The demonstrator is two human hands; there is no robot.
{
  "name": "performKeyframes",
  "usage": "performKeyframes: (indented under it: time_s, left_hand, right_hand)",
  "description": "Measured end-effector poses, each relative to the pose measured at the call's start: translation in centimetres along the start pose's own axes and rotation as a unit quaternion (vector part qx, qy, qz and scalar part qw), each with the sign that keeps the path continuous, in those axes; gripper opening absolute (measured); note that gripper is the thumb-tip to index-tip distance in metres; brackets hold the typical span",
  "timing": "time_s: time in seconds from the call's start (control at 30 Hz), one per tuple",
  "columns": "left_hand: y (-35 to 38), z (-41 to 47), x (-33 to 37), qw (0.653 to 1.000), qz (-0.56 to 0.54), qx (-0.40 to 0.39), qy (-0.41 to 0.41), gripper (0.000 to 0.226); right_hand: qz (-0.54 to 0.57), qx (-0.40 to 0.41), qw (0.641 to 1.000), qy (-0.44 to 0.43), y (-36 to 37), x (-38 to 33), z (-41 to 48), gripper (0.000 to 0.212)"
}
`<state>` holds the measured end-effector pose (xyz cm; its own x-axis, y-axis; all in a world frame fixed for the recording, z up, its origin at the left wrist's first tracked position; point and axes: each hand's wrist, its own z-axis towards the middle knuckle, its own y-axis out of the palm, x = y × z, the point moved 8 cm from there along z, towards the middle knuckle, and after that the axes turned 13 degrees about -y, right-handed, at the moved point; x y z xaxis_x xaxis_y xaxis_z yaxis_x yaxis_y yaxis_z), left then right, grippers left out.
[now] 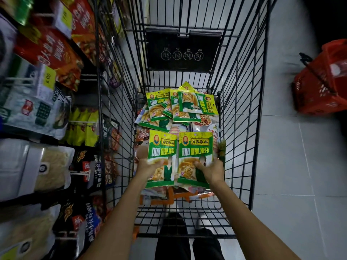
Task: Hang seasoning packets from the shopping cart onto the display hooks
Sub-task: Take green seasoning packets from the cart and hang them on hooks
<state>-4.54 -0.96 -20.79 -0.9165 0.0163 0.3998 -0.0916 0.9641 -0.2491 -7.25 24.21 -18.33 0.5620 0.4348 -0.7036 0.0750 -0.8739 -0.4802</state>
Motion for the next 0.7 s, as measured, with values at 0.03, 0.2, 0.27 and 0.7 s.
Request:
performKeyframes:
  time_s: [0.03,0.2,0.27,0.7]
  left_hand:
    - [-0.5,-0.5,0.2,1.0,-0.006,0.005,0.004,0.046]
    - [-4.3,-5.1,3.2,0.993,-0.096,0.025,0.069,0.082]
    - [-6.3,-7.9,4.7,0.986,-0.126,0.044,0.102,0.074]
    - [-20.5,-39.1,7.1,0.868,-0.19,0.29,0.355,0.047]
  right_hand:
    - [0.01,-0.004,1.0,-0.012,-0.3,-0.7,-0.2,0.04]
    - [0.065,-0.07,0.993,-0.072,-2.2,-6.3,-1.6,0.023]
    - [0.091,-0.097,0.986,-0.097,-3.1,-9.5,-2.4,0.017]
    - [0.144,-0.301,0.877,-0.346,-5.6,-32.6,-16.1,0.019]
